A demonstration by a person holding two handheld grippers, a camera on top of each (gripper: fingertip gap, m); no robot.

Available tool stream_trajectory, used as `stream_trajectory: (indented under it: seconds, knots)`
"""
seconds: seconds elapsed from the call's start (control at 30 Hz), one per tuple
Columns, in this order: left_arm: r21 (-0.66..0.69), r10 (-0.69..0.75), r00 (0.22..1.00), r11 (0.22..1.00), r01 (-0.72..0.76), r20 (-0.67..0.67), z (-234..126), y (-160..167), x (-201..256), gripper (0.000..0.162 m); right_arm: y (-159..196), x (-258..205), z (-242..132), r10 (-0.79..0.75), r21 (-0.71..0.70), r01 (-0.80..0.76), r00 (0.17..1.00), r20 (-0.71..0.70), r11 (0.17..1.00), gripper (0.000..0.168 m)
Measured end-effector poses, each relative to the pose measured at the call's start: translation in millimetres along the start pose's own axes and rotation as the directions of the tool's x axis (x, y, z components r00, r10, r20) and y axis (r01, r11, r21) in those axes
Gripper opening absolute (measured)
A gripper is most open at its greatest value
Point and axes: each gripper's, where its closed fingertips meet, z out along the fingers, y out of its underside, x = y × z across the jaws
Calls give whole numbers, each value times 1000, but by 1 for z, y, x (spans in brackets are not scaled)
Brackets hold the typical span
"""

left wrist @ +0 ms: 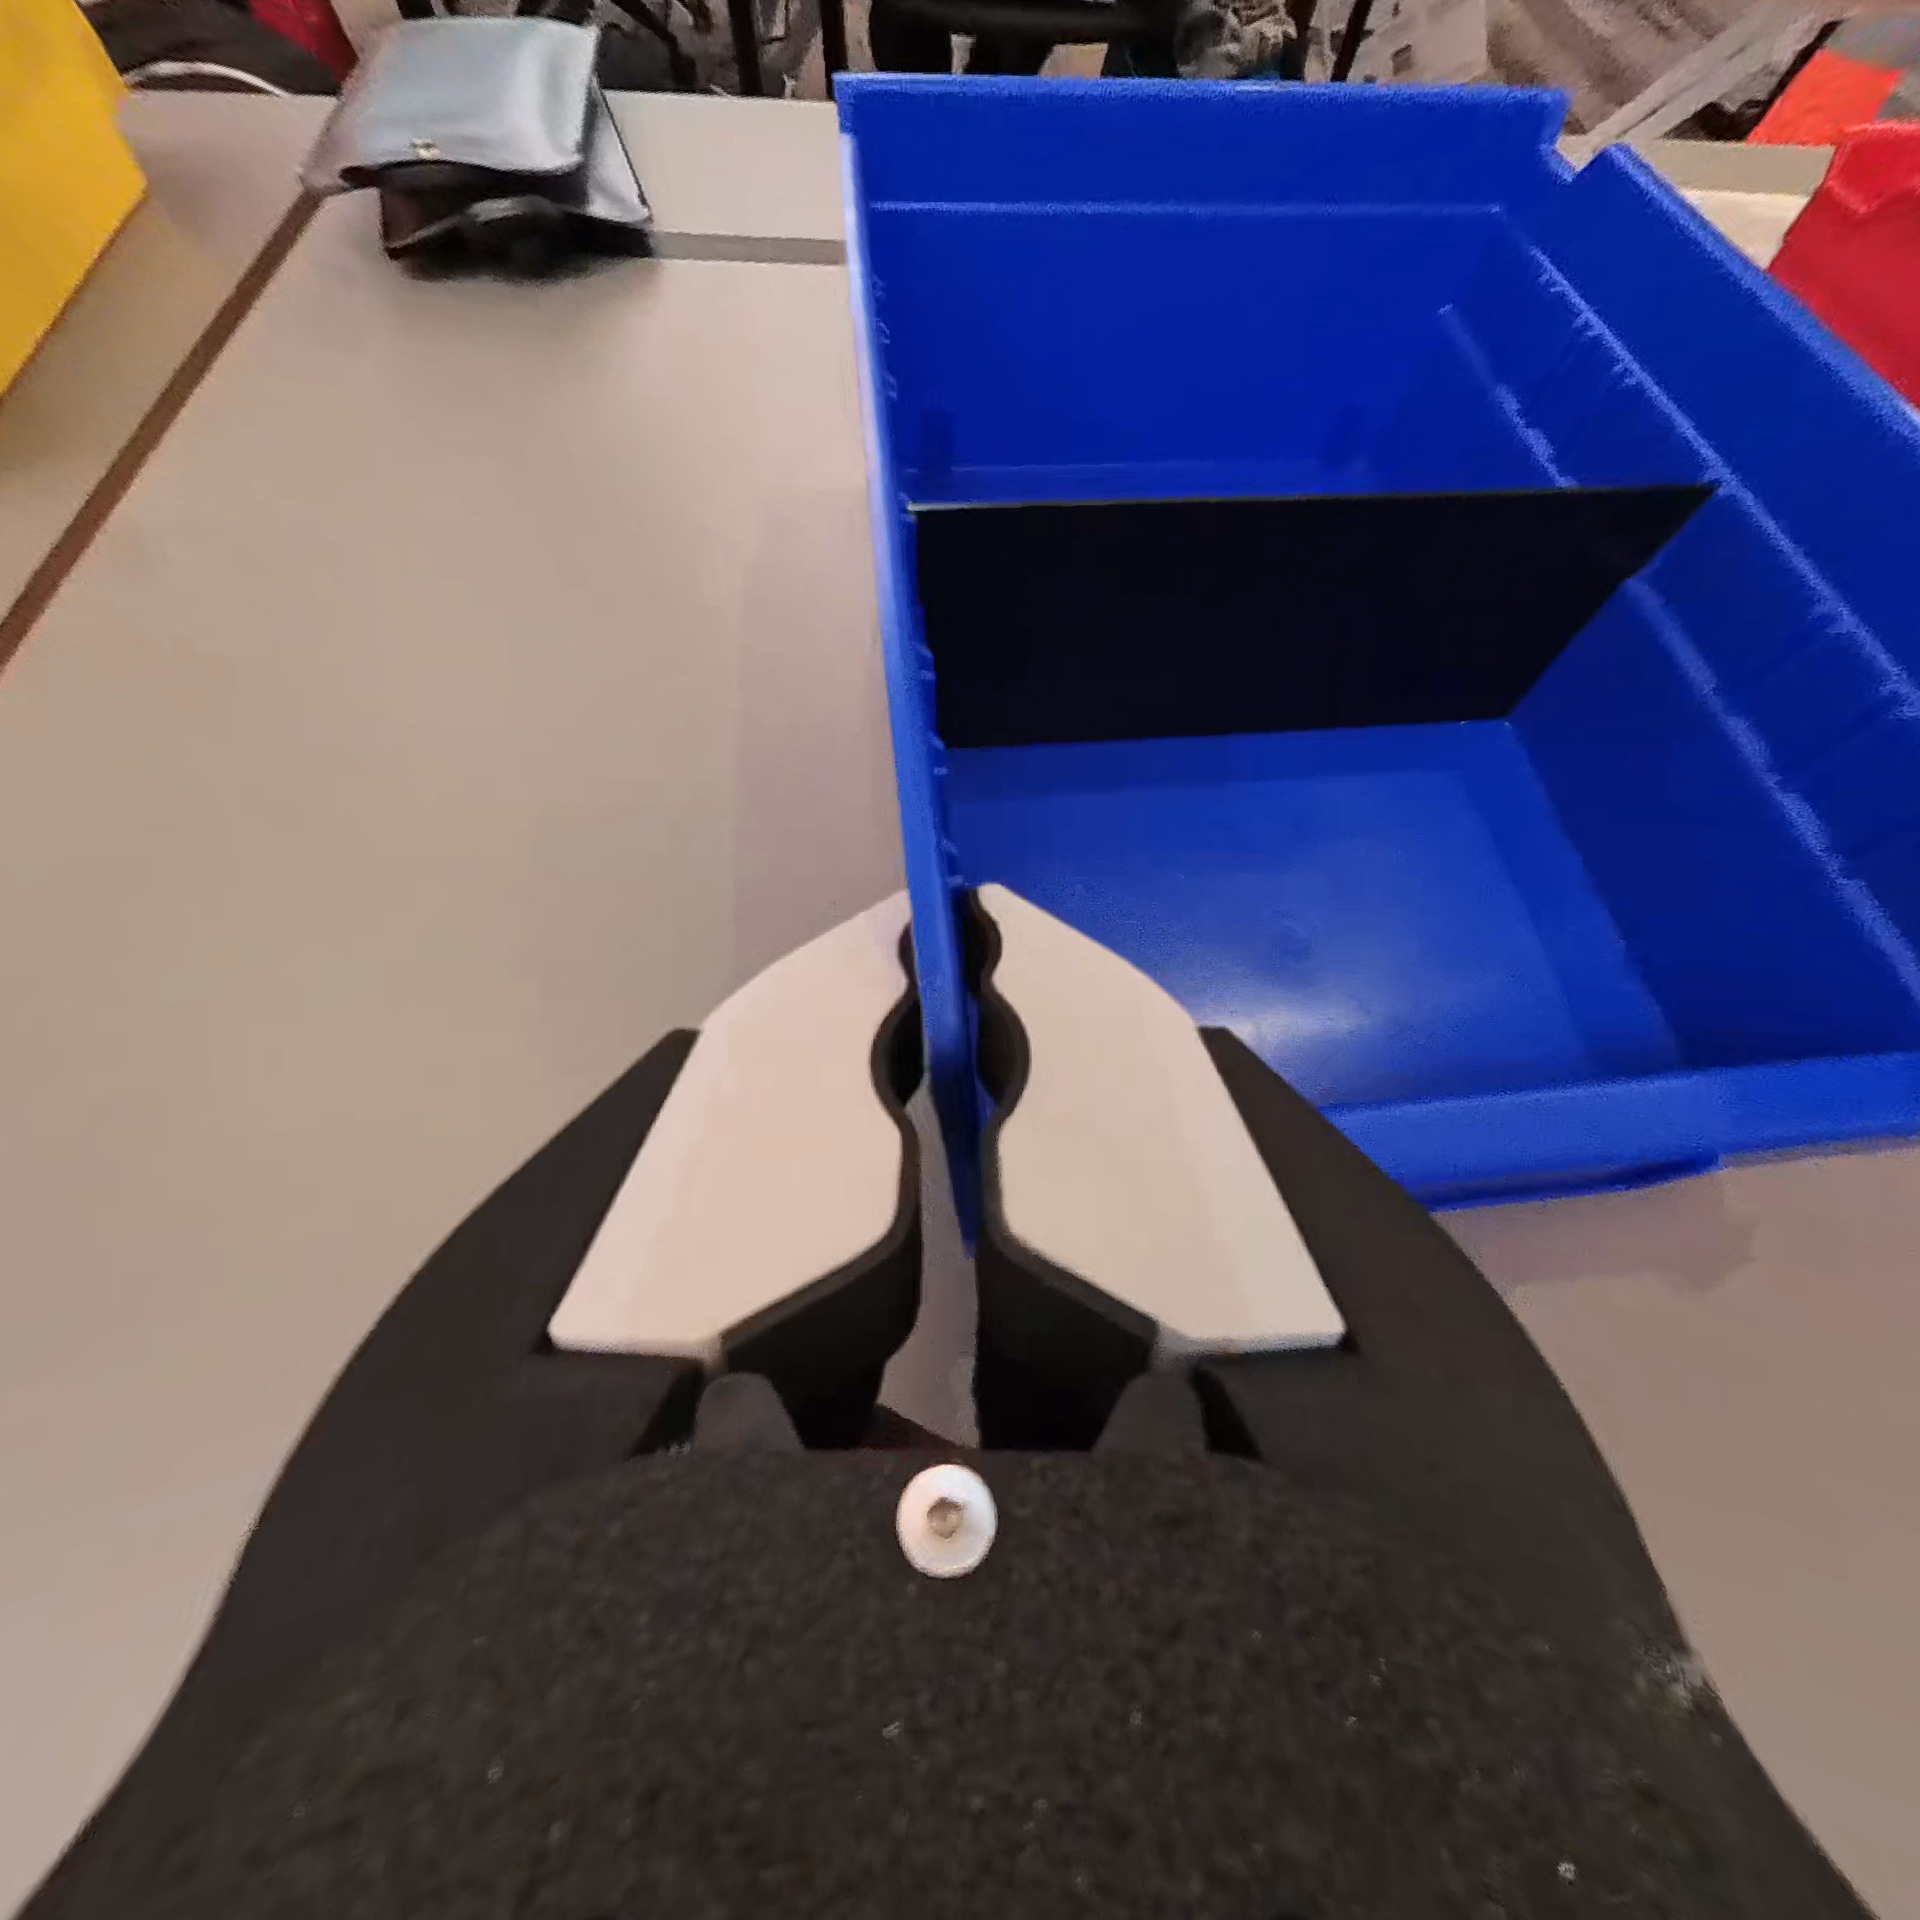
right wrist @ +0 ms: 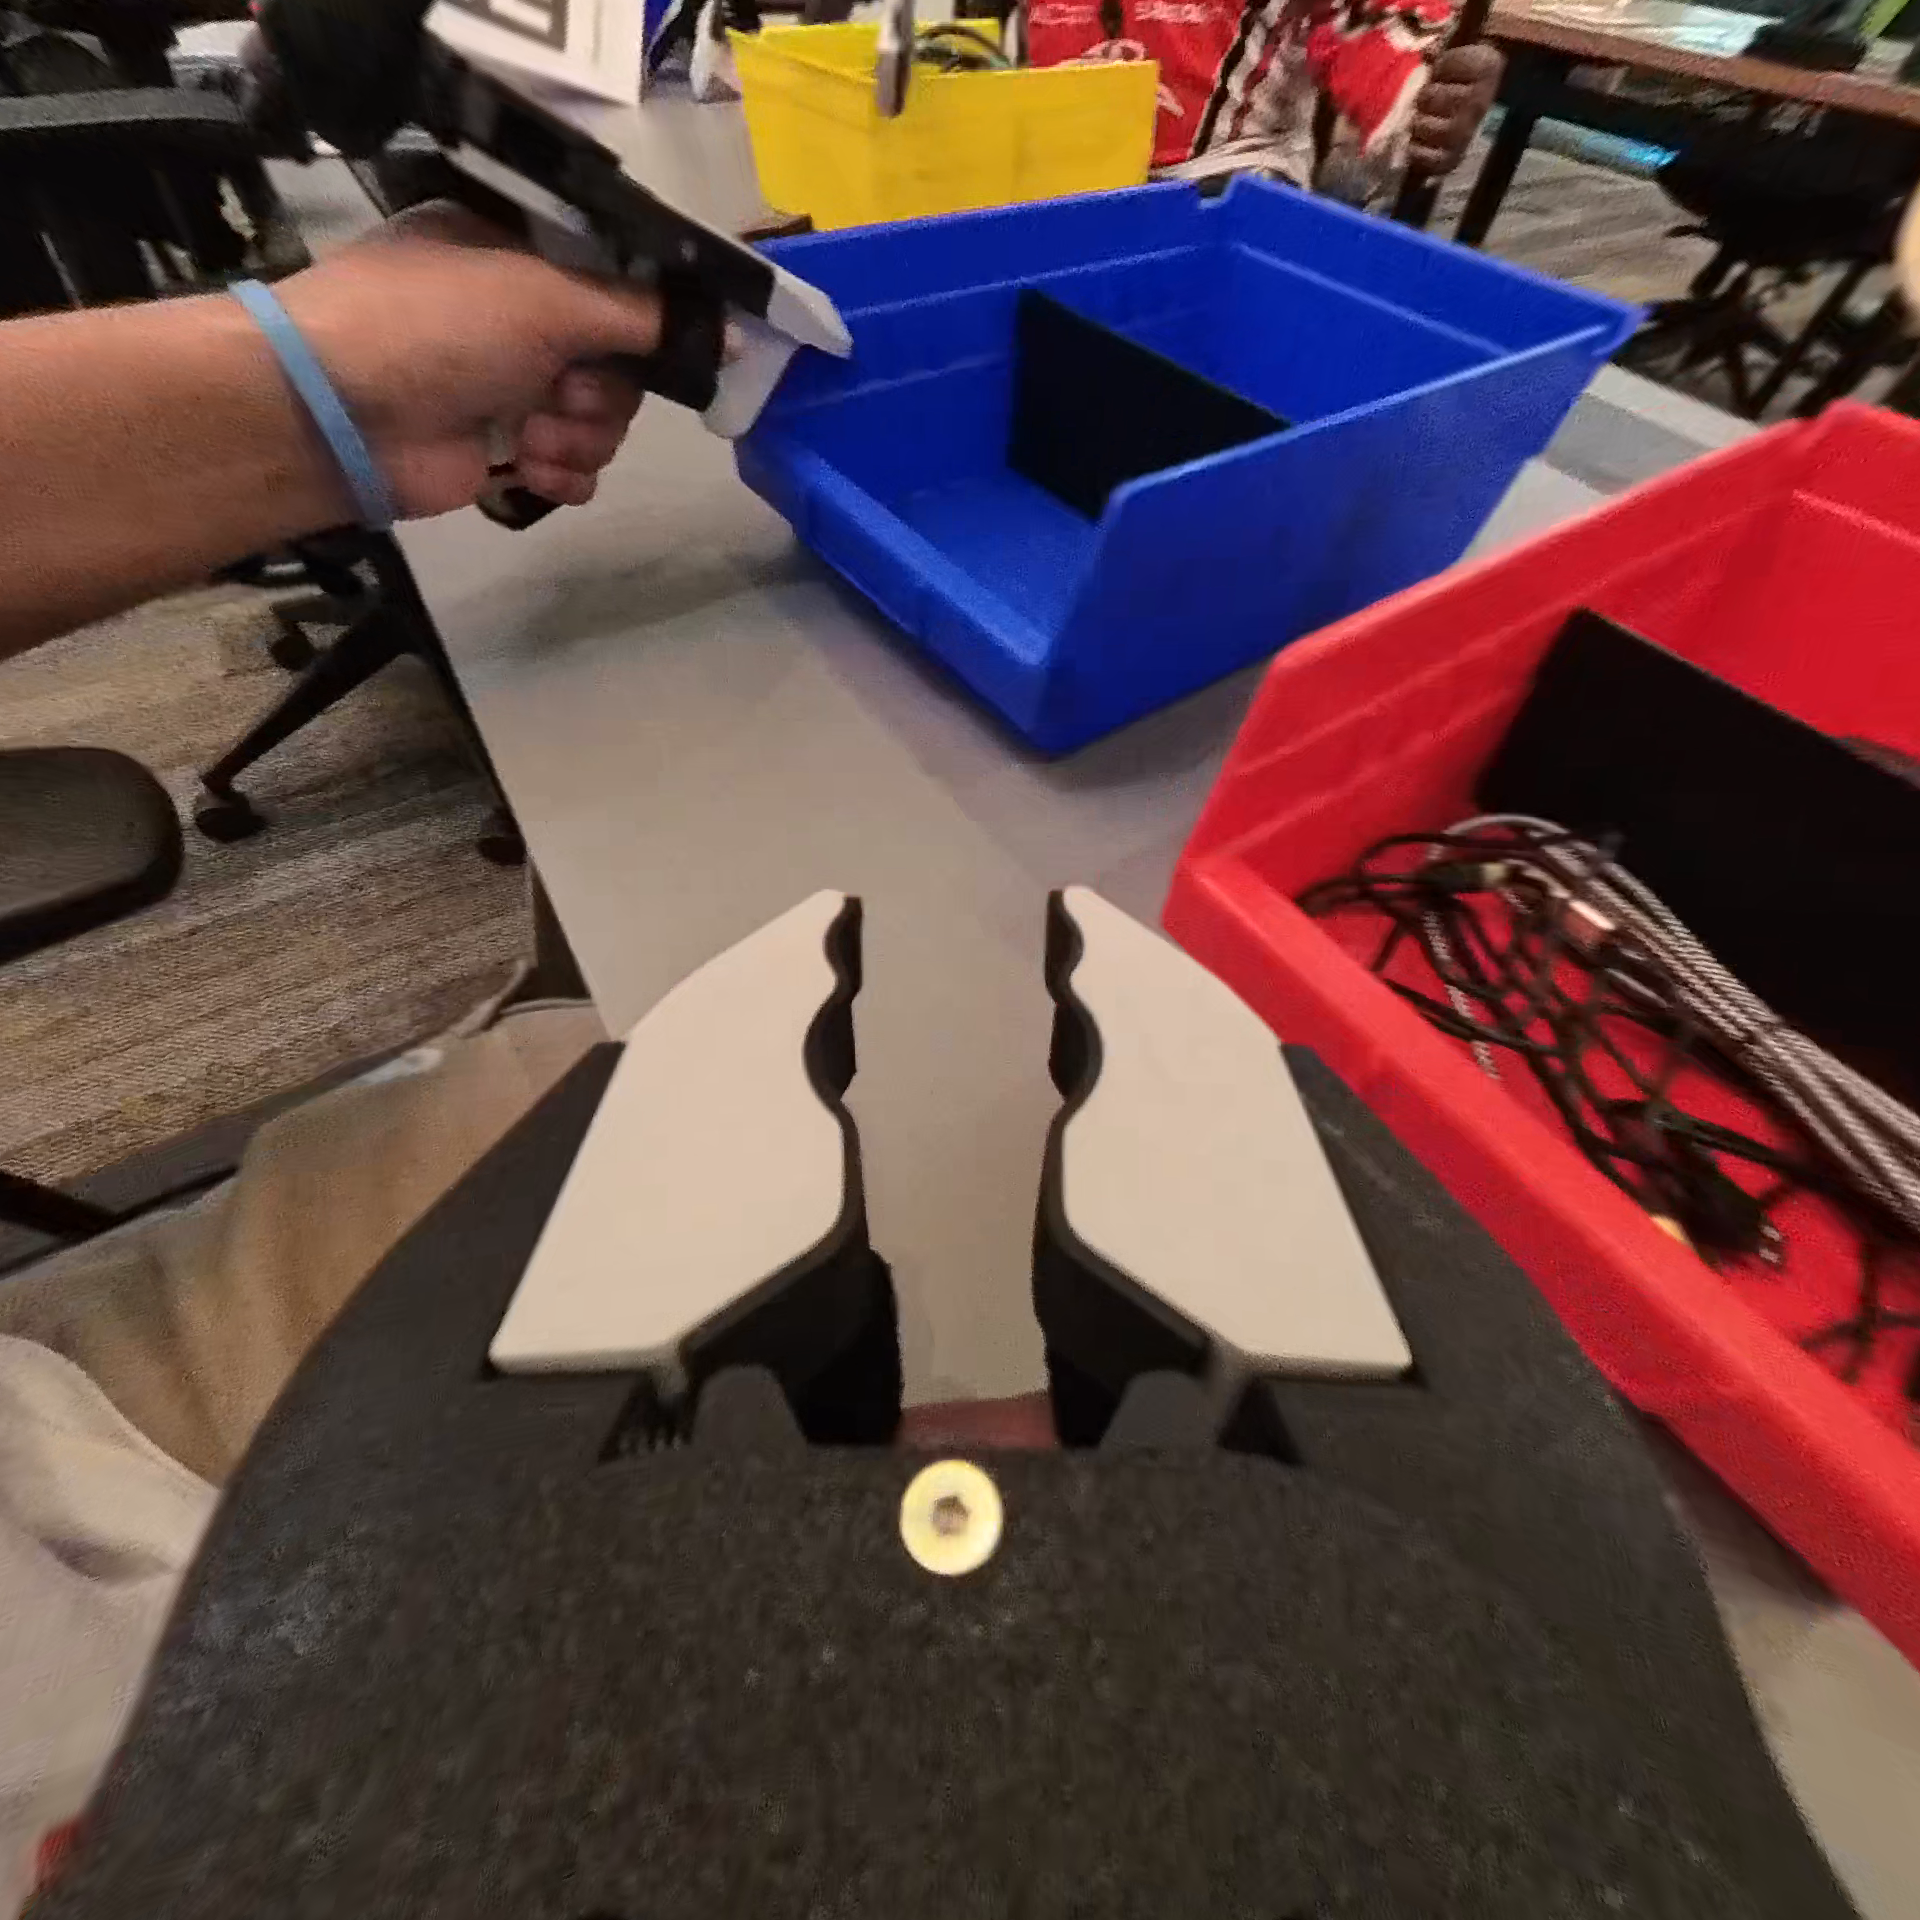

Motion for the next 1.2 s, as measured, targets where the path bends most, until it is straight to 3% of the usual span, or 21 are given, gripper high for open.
stream_trajectory:
  seconds: [0.1, 0.23, 0.33, 0.4, 0.47, 0.63, 0.73, 0.9, 1.1, 1.2]
  knots:
    - [7, -54, 999, 999, 54, 7, -19, 12, 1, 4, -2, -16, 33, 39, -30, -40, 998, -41, 999, 54]
    - [8, -65, 997, 998, 65, 47, -60, 35, 5, 4, 0, 0, 64, 198, -64, -219, 950, -242, 974, 62]
    - [14, -72, 995, 997, 72, 64, -90, 53, 12, 4, -13, 1, 78, 203, -26, -219, 939, -277, 975, 61]
    - [23, -64, 995, 998, 63, 73, -107, 62, 20, 4, -16, -3, 88, 156, -34, -173, 945, -286, 984, 54]
    - [30, -31, 994, 999, 28, 109, -120, 70, 26, 5, -10, -18, 96, 145, -94, -173, 958, -248, 980, 23]
    - [66, -9, 983, 998, -4, 186, -146, 70, 30, 4, -9, -25, 84, 139, -133, -192, 933, -332, 972, 9]
    - [163, 16, 973, 985, -55, 232, -162, 50, 43, 4, -26, -17, 67, 102, -64, -137, 917, -386, 989, 7]
    - [327, 49, 971, 937, -126, 234, -173, -15, 93, 4, -75, 27, 12, 84, 81, -51, 866, -493, 995, 6]
    - [398, 168, 980, 896, -196, 105, -138, -91, 207, 4, -96, 117, -91, 70, 123, 11, 769, -635, 992, 7]
    - [391, 295, 948, 864, -319, 122, -109, -119, 281, 6, -89, 178, -146, 93, 141, 4, 729, -678, 990, 7]
